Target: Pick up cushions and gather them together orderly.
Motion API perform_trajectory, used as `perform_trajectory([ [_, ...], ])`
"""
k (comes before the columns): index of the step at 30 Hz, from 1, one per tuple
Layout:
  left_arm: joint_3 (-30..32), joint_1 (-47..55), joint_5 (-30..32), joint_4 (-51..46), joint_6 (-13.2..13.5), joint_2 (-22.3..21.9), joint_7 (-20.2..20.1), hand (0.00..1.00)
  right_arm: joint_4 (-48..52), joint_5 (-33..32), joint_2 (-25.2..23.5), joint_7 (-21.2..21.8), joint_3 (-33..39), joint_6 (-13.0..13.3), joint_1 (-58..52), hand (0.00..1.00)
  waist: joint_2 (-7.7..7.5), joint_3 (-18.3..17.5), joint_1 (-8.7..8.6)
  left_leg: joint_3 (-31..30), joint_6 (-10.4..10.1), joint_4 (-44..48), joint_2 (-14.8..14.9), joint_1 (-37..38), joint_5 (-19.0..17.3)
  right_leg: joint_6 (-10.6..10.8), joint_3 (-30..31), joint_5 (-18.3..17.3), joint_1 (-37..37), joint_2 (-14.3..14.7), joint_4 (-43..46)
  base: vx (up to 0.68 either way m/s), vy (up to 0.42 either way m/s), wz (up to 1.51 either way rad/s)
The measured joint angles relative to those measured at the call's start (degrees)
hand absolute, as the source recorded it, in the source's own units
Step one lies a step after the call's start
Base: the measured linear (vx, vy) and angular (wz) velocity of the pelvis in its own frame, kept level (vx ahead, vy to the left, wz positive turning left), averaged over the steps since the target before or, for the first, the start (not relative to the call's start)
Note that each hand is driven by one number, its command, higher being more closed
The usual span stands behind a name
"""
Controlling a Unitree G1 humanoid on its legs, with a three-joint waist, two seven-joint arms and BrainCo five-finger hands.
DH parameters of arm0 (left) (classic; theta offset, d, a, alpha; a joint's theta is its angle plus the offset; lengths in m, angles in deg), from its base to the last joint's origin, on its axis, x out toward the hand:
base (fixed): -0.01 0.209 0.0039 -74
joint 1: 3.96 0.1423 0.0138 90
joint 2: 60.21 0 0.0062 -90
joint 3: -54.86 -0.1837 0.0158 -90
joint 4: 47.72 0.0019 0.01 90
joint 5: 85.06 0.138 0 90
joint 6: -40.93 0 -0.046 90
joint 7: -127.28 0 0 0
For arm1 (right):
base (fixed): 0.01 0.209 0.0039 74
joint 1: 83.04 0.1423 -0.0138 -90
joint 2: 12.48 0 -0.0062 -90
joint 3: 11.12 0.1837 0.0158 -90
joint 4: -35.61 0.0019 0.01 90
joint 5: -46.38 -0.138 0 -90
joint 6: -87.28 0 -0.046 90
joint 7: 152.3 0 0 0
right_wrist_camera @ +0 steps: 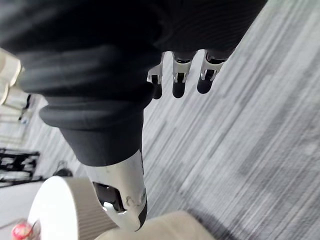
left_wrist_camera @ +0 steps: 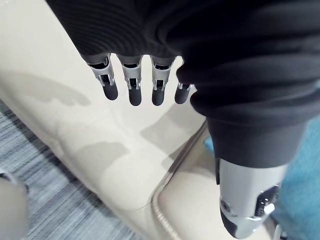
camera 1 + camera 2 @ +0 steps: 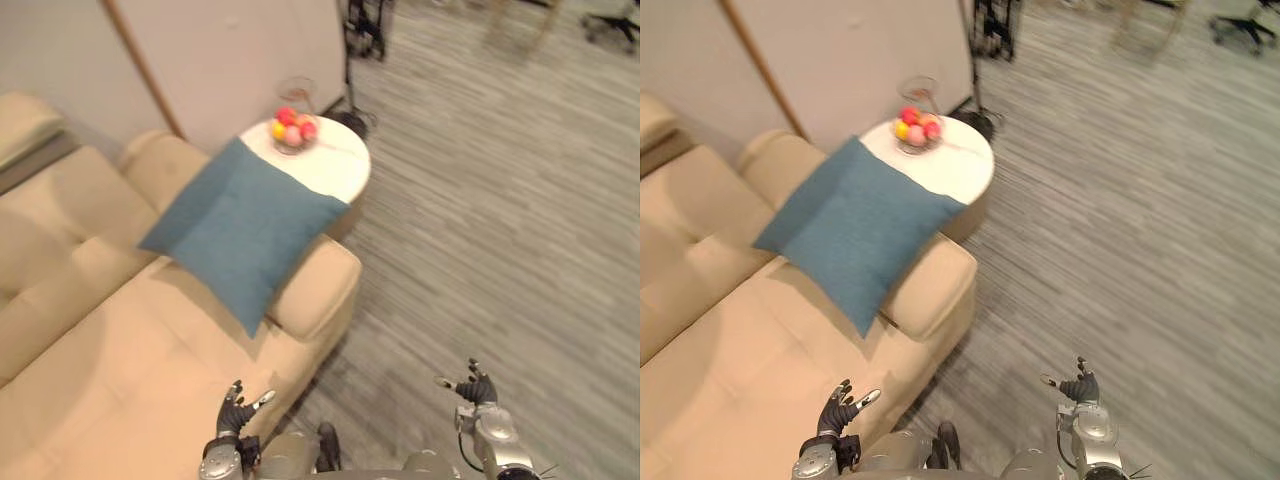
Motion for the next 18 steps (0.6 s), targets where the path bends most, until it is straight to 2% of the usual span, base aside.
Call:
perform_trajectory([
  [2,-0.26,-1.26,-0.02,-0.17,0.14,0.41,0.17,0.00,1.96,-0.04,-0.54,0.21,0.02,0.23,-0.48,0.00,0.14,-0.04,-0.64,-6.88,-0.93,-0.98,-0.25,1.78,-0.50,0.71,7.63,-0.91,-4.98,6.30,-12.78,0.30,-0.072,1.34],
  [3,-0.62,-1.86,-0.02,-0.21,0.28,0.41,0.29,0.00,2.57,-0.04,-0.56,0.23,0.05,0.25,-0.53,0.00,0.14,-0.05,-1.36,-9.34,-1.54,-0.84,-0.38,1.77,-0.84,1.05,11.02,-0.74,-5.77,8.20,-17.77,0.35,-0.202,1.73],
  [5,-1.02,-4.80,-0.03,-0.21,0.46,0.33,0.43,0.00,4.37,-0.68,-0.95,0.17,0.71,0.27,-2.84,0.00,-0.43,-0.13,-2.11,-17.23,-3.54,0.60,-1.23,1.77,-1.97,3.52,24.10,1.34,-7.92,13.16,-29.62,0.36,-0.280,1.94],
  [6,-1.06,-5.26,-0.03,-0.22,0.52,0.31,0.47,0.00,4.79,-0.73,-1.19,0.17,0.74,0.26,-3.54,0.00,-0.61,-0.23,-2.65,-20.19,-4.48,1.64,-1.48,1.69,-2.51,4.01,27.81,2.64,-7.65,14.26,-32.43,0.29,-0.314,2.08],
  [7,-1.16,-5.70,-0.02,-0.24,0.69,0.41,0.47,0.00,6.20,-1.01,-1.85,0.14,0.87,0.26,-5.37,0.00,-1.26,-0.43,-3.23,-23.28,-6.28,3.47,-2.02,1.48,-3.59,4.83,31.53,5.42,-6.83,14.39,-35.38,0.22,-0.289,1.80],
  [8,-1.46,-5.95,0.00,-0.62,0.83,0.49,0.45,0.00,6.92,-1.60,-2.36,0.11,0.90,0.33,-6.48,0.00,-2.19,-0.43,-3.37,-23.99,-7.40,4.31,-2.38,1.46,-4.42,4.73,32.05,7.66,-6.25,13.98,-36.07,0.23,-0.391,2.14],
  [9,-1.97,-6.61,0.04,-1.16,0.77,-0.24,0.57,0.00,7.66,-2.26,-2.64,0.10,1.50,0.31,-7.86,0.00,-2.11,-0.30,-3.24,-24.96,-9.16,6.63,-0.70,0.88,-6.26,2.01,27.73,9.67,-5.99,13.73,-32.77,0.16,-0.304,1.60],
  [10,-2.52,-6.45,0.08,-1.72,0.91,-0.51,0.39,0.00,8.52,-2.45,-2.96,-0.08,2.01,0.31,-8.21,0.00,-0.70,-1.09,-2.50,-24.42,-9.42,6.92,1.06,0.47,-6.39,0.77,25.55,8.89,-5.60,14.42,-32.61,0.20,-0.346,1.41],
  [11,-2.54,-6.29,0.07,-1.89,0.94,-0.66,0.44,0.00,9.25,-2.45,-3.19,-0.16,1.99,0.33,-8.11,0.00,-0.32,-1.21,-2.50,-24.14,-9.91,6.70,2.46,-0.01,-6.33,0.08,23.65,8.50,-5.34,14.88,-32.56,0.16,-0.311,0.93],
  [12,-2.52,-6.06,0.06,-2.04,0.92,-0.66,0.46,0.00,10.95,-2.44,-3.69,-0.18,2.02,0.49,-7.10,0.00,-0.35,-1.25,-2.63,-23.67,-11.36,4.79,4.41,-0.21,-5.55,-0.87,20.99,8.12,-5.20,15.25,-32.51,0.14,-0.363,0.90],
  [14,-2.76,-6.21,0.06,-2.07,0.84,-0.96,0.37,0.00,12.15,-2.43,-3.76,-0.28,3.16,1.16,-6.04,0.00,-0.51,-1.23,-2.86,-17.33,-13.44,1.27,7.97,-0.46,-4.22,-1.56,17.56,8.26,-4.24,15.17,-34.05,0.02,-0.279,0.83],
  [15,-2.77,-6.31,0.06,-2.07,0.85,-0.96,0.36,0.00,12.16,-2.43,-3.76,-0.33,3.62,1.36,-5.97,0.00,-0.55,-1.22,-2.88,-14.83,-13.60,0.61,9.24,-0.37,-3.79,-1.91,16.61,8.36,-3.75,15.12,-34.69,-0.03,-0.179,0.72],
  [16,-2.78,-6.62,0.04,-2.07,0.84,-0.89,0.42,0.00,12.11,-2.44,-3.33,-0.39,4.44,1.39,-6.07,0.00,-0.63,-1.22,-2.89,-9.01,-13.53,-0.73,12.19,-0.10,-1.85,-2.34,15.03,8.61,-2.68,14.98,-35.98,-0.05,-0.113,0.54],
  [18,-2.75,-6.97,0.03,-2.07,0.84,-0.45,0.47,0.00,12.06,-2.45,-2.85,-0.45,5.90,1.37,-6.09,0.00,-0.98,-1.38,-2.97,-4.46,-13.93,-2.12,13.40,-0.28,0.01,-2.31,13.96,9.06,-2.07,14.11,-37.39,-0.07,-0.041,0.40],
])
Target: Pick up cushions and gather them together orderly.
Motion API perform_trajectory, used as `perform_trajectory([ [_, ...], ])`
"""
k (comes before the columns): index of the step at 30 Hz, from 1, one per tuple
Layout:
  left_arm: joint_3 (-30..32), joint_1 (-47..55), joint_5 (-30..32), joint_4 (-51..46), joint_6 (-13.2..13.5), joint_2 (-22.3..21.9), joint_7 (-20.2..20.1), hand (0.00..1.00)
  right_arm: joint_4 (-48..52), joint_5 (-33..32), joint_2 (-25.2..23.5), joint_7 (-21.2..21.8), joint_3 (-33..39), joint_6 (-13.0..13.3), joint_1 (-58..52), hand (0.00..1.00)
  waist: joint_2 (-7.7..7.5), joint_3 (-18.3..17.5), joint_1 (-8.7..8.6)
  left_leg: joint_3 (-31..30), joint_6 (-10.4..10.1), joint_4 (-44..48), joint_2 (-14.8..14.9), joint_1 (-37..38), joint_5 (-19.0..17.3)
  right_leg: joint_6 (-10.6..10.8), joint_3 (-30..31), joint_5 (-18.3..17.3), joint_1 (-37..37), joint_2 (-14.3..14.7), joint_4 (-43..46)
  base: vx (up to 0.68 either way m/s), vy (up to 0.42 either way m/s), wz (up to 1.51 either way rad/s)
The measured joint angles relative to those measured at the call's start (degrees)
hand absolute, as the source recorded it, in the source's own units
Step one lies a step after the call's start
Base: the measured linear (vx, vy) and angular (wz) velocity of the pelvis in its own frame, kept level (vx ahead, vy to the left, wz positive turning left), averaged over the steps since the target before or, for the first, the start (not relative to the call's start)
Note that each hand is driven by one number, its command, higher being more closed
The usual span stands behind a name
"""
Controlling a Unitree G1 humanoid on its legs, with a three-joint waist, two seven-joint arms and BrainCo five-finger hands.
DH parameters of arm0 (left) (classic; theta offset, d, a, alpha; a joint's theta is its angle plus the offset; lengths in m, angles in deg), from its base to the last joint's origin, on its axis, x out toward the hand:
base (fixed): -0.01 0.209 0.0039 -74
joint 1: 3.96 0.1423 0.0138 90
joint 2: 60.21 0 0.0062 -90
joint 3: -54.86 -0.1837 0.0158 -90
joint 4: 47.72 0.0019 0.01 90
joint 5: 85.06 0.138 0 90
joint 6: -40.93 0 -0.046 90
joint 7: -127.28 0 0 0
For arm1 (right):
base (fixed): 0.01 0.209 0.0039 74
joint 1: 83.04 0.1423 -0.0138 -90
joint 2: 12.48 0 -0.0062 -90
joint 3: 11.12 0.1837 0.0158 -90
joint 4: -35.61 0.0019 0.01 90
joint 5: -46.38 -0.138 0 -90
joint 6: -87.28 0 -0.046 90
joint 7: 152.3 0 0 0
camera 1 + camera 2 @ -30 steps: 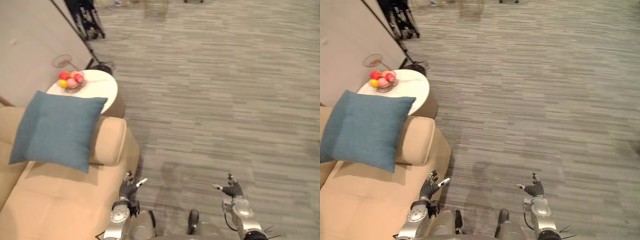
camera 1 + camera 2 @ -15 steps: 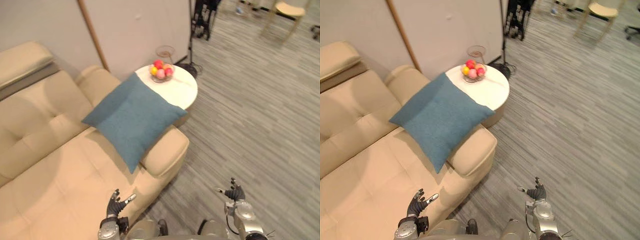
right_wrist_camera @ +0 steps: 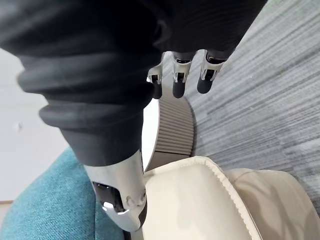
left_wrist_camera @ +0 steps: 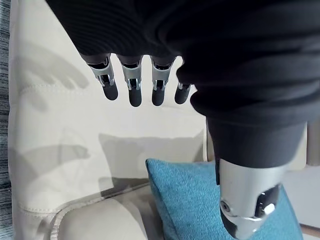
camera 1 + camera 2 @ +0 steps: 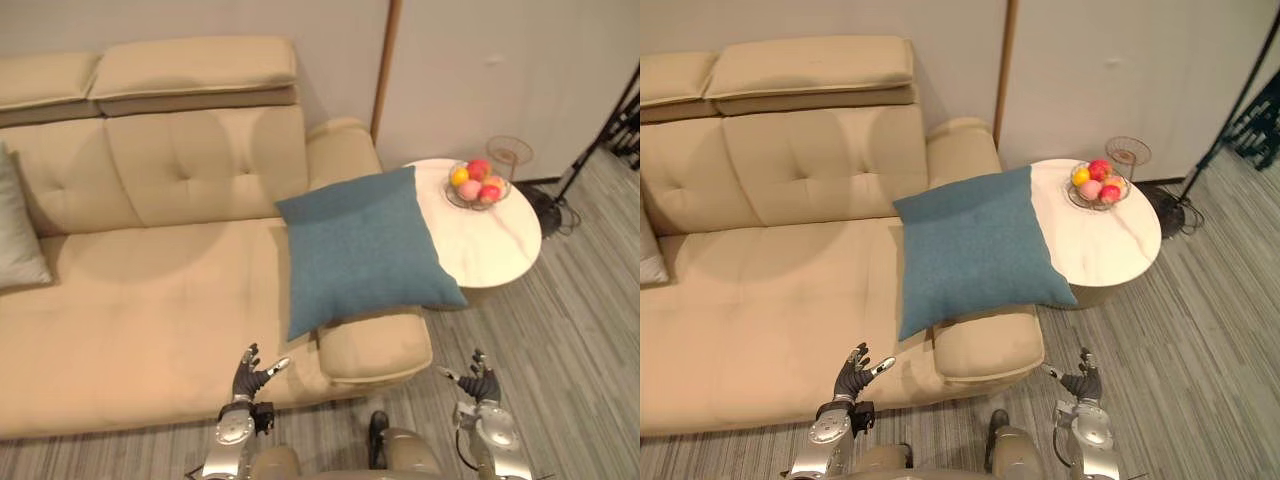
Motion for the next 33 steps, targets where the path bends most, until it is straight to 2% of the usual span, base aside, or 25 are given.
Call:
perform_trajectory([
  [1,0.01,-0.04,0.00,0.00,0.00,0.68,0.06,0.00,0.02,0.01,0.36,-0.09,0.25,0.00,-0.08,0.00,-0.15,-0.12,-0.07,1.31,0.32,-1.15,-0.09,-0.03,0.66,0.54,-0.16,1.19,0.58,-0.40,-1.97,-0.06,0.048,0.20],
  [3,-0.02,-0.03,0.02,0.00,-0.03,2.12,0.07,0.00,0.08,0.01,0.32,-0.07,1.01,-0.01,-0.06,0.00,-0.28,-0.64,-0.09,1.99,-0.50,-2.83,-0.53,0.07,1.91,1.00,-0.11,3.69,1.94,-0.45,-6.02,-0.03,0.085,0.05],
  [6,-0.39,-0.69,0.04,0.00,-0.03,5.68,0.10,0.00,1.44,0.20,1.37,-0.06,2.23,-0.11,0.14,0.00,-0.91,-1.71,-1.17,2.49,-0.75,-5.83,-2.24,0.12,3.90,1.51,0.25,7.00,3.22,-0.85,-11.50,0.02,0.076,0.02],
  [10,-0.37,-4.07,-0.01,0.03,-0.06,8.74,0.17,0.00,2.86,0.27,5.49,-0.09,2.23,-0.10,4.41,0.00,-0.84,-1.68,-1.66,3.94,-0.92,-6.82,-3.00,-0.08,4.47,1.49,1.58,8.86,2.77,-0.86,-14.15,0.01,0.041,-0.16],
  [15,-0.45,-14.63,-2.03,1.42,0.07,9.95,1.33,0.00,2.66,0.23,10.82,-1.48,1.94,-0.10,15.57,0.00,-0.68,-0.78,-2.44,4.06,-1.24,-6.68,-2.92,-5.94,5.53,0.63,1.74,10.74,-2.61,-0.69,-14.75,-0.05,-0.022,-0.03],
  [21,-2.72,-32.38,-8.38,7.08,1.12,11.37,2.96,0.00,-3.00,-0.44,17.99,-4.39,-2.82,-0.38,34.38,0.00,-0.46,5.85,-3.11,2.93,-1.45,-3.20,-2.23,-14.38,6.20,-0.32,1.43,11.88,-9.79,-0.75,-12.80,-0.10,-0.048,0.06],
  [23,-4.31,-40.13,-10.27,9.17,1.21,11.78,4.08,0.00,-6.97,-1.37,19.67,-5.42,-5.24,-1.47,43.72,0.00,-0.47,9.18,-3.06,2.38,-1.53,-3.33,-2.24,-16.12,7.18,-0.84,1.22,12.38,-11.54,-0.79,-12.53,-0.10,-0.051,0.10],
  [29,-8.71,-56.94,-13.72,17.50,1.21,10.31,5.28,0.00,-14.59,-2.44,18.42,-6.62,-13.68,-2.69,63.35,0.00,-0.32,13.88,-3.01,1.98,-1.96,-3.76,-2.21,-19.85,9.41,-1.45,1.15,13.74,-15.73,-0.90,-12.43,-0.05,-0.039,0.06],
  [30,-9.67,-59.87,-14.09,19.39,1.19,9.61,5.30,1.00,-15.65,-2.66,17.38,-6.79,-14.64,-2.75,66.01,1.00,-0.38,14.25,-3.05,1.96,-1.88,-4.59,-2.24,-20.42,10.00,-1.50,1.16,13.88,-16.66,-0.99,-12.44,-0.05,-0.053,0.09],
  [33,-9.67,-63.32,-16.56,21.33,1.15,7.77,6.61,1.00,-17.04,-2.73,14.91,-7.80,-17.17,-2.77,69.59,1.00,-0.35,14.79,-3.22,2.03,-2.07,-6.38,-2.29,-20.79,11.10,-1.79,1.37,14.28,-17.71,-0.89,-12.65,-0.03,-0.041,0.02],
])
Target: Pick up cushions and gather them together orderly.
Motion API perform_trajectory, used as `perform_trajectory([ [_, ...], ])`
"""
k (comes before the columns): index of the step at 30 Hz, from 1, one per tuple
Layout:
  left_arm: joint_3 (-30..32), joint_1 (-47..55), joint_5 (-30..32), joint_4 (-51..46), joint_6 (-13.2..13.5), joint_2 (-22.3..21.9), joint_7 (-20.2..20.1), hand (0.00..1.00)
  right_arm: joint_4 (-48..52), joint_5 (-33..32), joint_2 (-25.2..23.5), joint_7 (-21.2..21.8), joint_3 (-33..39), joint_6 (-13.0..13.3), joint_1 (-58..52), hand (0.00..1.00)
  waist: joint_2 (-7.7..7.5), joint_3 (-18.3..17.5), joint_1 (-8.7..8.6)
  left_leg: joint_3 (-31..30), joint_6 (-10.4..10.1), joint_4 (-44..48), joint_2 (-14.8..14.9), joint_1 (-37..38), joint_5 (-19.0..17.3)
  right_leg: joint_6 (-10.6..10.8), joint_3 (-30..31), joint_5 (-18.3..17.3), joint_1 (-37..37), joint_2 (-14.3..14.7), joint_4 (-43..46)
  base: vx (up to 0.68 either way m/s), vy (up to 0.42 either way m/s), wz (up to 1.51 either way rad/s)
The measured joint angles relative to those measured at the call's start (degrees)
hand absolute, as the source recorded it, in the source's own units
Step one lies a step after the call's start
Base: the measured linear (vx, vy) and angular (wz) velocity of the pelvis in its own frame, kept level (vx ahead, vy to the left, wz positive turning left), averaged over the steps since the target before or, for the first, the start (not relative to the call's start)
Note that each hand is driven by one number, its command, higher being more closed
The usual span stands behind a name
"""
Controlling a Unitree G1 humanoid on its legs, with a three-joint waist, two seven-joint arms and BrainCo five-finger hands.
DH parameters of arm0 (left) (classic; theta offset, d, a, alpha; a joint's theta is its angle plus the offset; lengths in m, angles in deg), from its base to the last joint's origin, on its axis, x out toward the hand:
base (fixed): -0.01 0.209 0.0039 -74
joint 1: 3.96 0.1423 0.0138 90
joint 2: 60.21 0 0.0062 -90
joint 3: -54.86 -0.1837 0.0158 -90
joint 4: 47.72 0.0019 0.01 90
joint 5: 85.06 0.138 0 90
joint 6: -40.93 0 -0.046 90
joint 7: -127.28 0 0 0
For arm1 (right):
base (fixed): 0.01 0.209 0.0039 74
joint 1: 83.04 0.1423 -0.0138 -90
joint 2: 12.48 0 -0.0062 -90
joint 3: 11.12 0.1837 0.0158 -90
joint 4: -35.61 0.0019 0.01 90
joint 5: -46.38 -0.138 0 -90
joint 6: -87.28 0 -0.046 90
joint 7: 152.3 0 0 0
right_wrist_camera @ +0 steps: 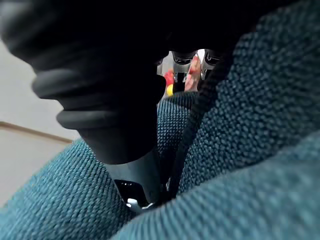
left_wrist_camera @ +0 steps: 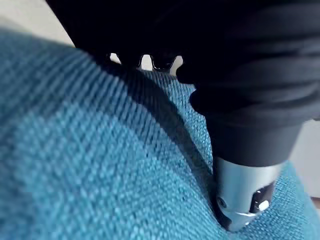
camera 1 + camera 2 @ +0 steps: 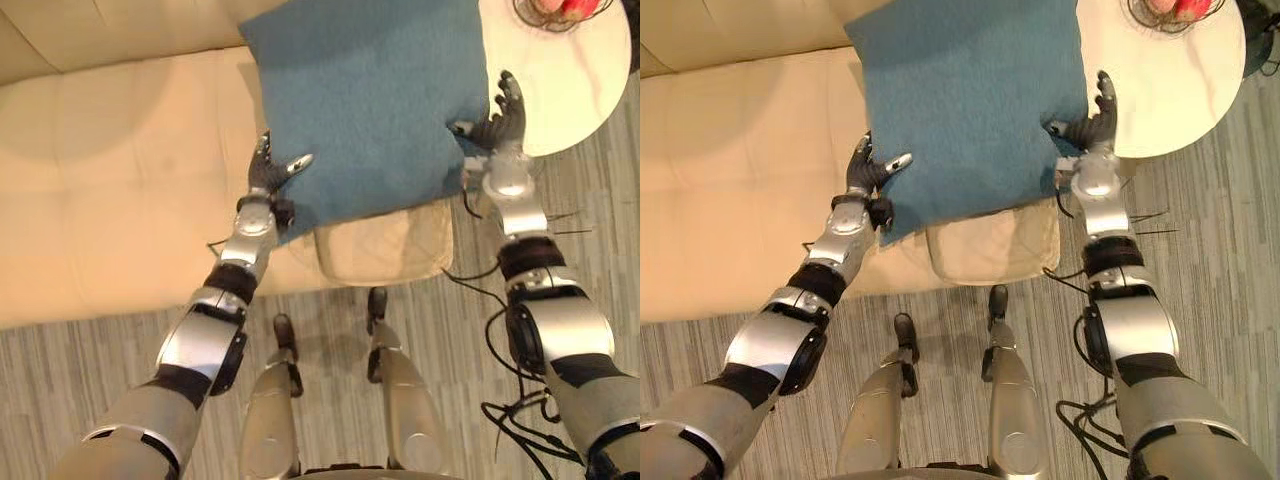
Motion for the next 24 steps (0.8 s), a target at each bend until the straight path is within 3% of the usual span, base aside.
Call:
perform_trajectory([
  [6,0.08,-1.01,-4.96,-0.78,0.26,1.51,1.17,1.00,3.12,-1.73,-0.43,-0.89,-3.92,0.34,0.13,1.00,0.03,0.05,-0.16,0.46,-0.66,-2.16,0.06,0.13,1.13,-0.01,0.41,0.02,-1.17,0.35,-0.09,-0.01,-0.046,-0.03],
  [12,0.02,1.68,-5.43,-10.06,0.23,4.01,3.00,1.00,18.06,-3.48,-0.07,-0.93,-7.51,0.87,-8.41,1.00,0.04,0.07,-0.07,0.57,-1.32,-5.19,0.26,2.89,2.18,-0.01,0.96,0.02,-0.16,0.99,-0.25,0.03,-0.046,-0.06],
  [17,-0.01,13.00,-3.49,-23.97,0.27,4.27,3.80,1.00,30.96,-3.96,-1.26,-0.90,-8.25,1.45,-22.46,1.00,0.02,0.05,-0.37,0.33,-1.37,-5.27,0.30,6.51,2.12,0.00,0.92,-0.01,4.23,1.03,-1.01,0.07,0.002,0.06],
  [24,0.00,37.79,-0.30,-42.61,0.37,4.23,6.17,1.00,49.05,-3.92,-4.70,1.46,-14.48,3.13,-38.05,1.00,0.06,-0.46,0.25,0.51,-1.28,-6.35,0.69,14.03,1.55,0.11,0.24,-0.14,13.69,2.36,-4.82,0.02,-0.002,0.05],
])
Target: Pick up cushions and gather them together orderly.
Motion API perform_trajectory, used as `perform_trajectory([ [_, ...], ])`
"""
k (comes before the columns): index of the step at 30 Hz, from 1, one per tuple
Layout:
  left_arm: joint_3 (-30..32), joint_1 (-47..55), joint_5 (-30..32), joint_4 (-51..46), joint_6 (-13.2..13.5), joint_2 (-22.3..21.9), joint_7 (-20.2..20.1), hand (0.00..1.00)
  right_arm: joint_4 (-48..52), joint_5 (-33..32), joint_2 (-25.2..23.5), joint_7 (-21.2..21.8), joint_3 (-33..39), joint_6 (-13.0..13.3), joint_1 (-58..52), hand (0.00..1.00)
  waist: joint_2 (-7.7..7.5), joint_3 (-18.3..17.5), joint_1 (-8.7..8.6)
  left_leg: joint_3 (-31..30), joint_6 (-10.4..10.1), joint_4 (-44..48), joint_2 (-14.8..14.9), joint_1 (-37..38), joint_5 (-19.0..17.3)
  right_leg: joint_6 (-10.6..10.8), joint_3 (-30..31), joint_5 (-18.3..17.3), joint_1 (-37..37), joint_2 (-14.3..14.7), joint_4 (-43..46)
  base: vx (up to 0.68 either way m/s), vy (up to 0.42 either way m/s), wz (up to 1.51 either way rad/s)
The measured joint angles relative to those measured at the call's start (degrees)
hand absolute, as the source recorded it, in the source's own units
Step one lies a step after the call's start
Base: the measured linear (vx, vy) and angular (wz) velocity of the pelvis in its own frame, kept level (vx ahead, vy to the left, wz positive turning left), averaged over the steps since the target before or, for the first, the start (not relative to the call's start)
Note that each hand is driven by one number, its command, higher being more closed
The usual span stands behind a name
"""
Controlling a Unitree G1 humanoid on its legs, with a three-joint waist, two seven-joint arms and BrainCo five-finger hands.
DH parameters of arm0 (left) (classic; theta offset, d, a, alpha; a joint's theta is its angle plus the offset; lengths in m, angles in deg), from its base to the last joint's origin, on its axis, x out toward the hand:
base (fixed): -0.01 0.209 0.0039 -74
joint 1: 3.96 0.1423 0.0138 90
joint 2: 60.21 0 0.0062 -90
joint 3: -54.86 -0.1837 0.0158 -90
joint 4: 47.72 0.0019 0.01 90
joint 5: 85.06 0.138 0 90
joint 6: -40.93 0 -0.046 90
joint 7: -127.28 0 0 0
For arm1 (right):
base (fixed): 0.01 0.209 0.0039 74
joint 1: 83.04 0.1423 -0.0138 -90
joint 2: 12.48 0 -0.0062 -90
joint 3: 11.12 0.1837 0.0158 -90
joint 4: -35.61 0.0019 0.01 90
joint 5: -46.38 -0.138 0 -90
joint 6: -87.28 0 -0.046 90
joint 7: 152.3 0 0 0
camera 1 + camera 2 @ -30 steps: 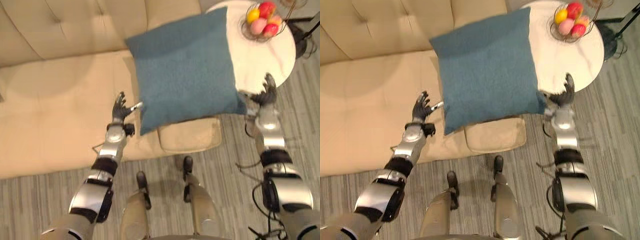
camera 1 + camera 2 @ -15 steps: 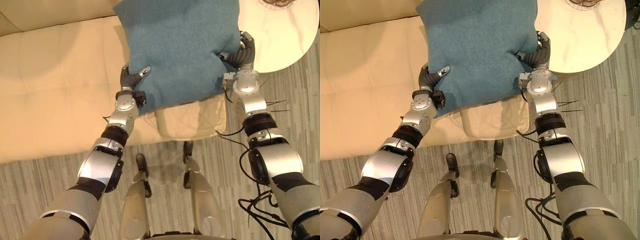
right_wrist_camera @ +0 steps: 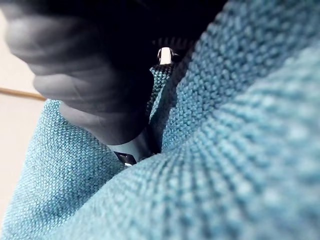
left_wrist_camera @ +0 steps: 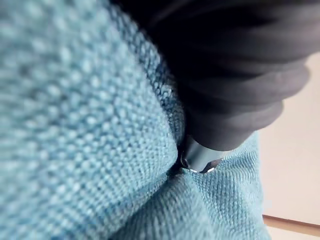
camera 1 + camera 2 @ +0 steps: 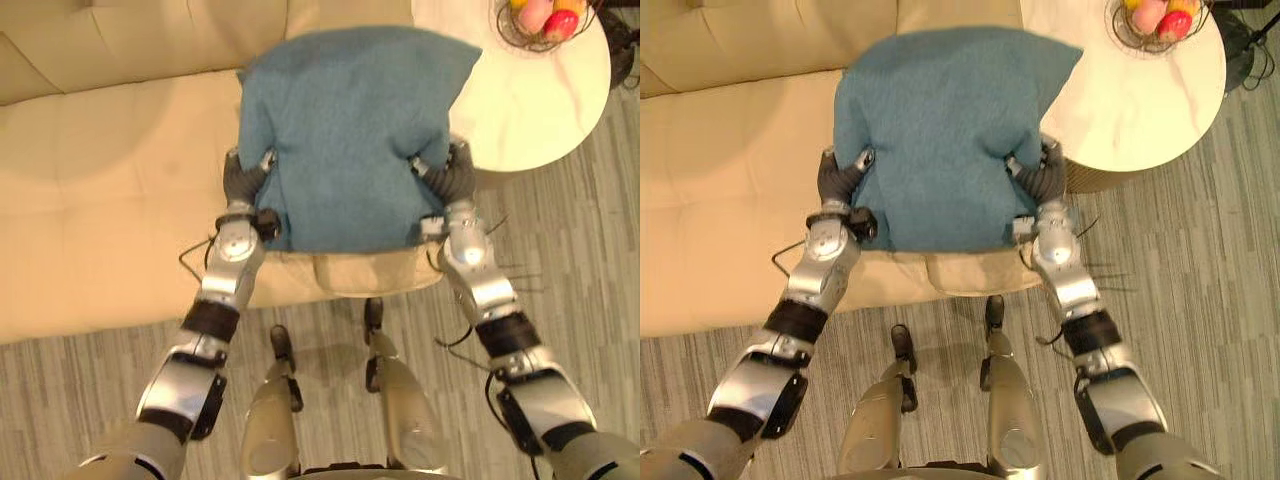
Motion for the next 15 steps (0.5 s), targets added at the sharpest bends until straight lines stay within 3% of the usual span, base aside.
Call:
perform_trajectory([
  [2,-0.01,6.31,0.65,-3.16,0.07,-0.23,-0.01,1.00,4.14,0.11,-0.08,1.67,-2.05,1.27,-2.97,1.00,-0.24,-1.64,0.09,0.27,0.59,0.09,0.21,1.08,-0.78,0.05,0.21,-0.04,1.62,0.35,-1.05,0.00,0.000,0.00],
  [3,0.01,10.89,0.70,-5.31,0.06,-1.09,-0.01,1.00,6.41,0.14,-0.53,2.82,-3.55,2.22,-5.74,1.00,-0.15,-4.21,0.39,0.59,0.60,-0.11,0.25,1.30,-0.91,0.07,0.40,-0.06,1.86,0.25,-1.44,0.00,0.007,-0.17],
  [7,0.18,24.05,1.36,-12.54,0.63,-3.79,-0.04,1.00,9.79,0.20,-4.11,6.18,-6.34,5.33,-13.42,1.00,-0.29,-9.37,2.60,4.01,0.76,-0.35,0.43,5.23,-1.98,0.30,3.57,0.02,3.54,0.51,-1.37,0.00,0.019,-0.39],
  [8,0.32,24.98,1.55,-12.66,0.76,-4.08,-0.04,1.00,9.78,0.22,-4.40,6.57,-6.77,5.97,-14.17,1.00,-0.35,-10.14,3.26,5.21,0.98,0.44,0.33,5.24,-2.47,0.80,4.77,0.37,3.53,0.39,-1.37,-0.05,0.020,-0.40],
  [12,1.85,25.91,2.08,-13.91,1.04,-4.35,-0.13,1.00,9.68,0.64,-4.62,6.60,-7.91,6.52,-14.34,1.00,-0.63,-10.45,3.34,5.81,2.33,8.44,0.13,1.07,-5.32,2.73,6.10,1.73,1.01,-0.62,0.10,-0.15,0.031,-0.24],
  [14,3.02,25.93,2.71,-13.93,1.03,-5.35,-0.39,1.00,7.95,0.64,-4.12,6.60,-7.81,6.58,-14.03,1.00,0.23,-10.88,3.37,5.85,4.08,10.96,2.20,-2.30,-5.72,11.13,6.69,5.79,-1.30,0.01,0.51,-0.22,0.034,-0.24],
  [15,3.31,25.46,3.02,-13.20,1.08,-5.54,-0.61,1.00,6.25,0.64,-4.28,6.57,-7.50,6.62,-14.08,1.00,0.70,-10.46,2.78,4.64,4.34,12.06,2.86,-2.70,-5.72,5.53,6.65,-2.94,-3.72,0.35,13.36,-0.19,0.017,0.43],
])
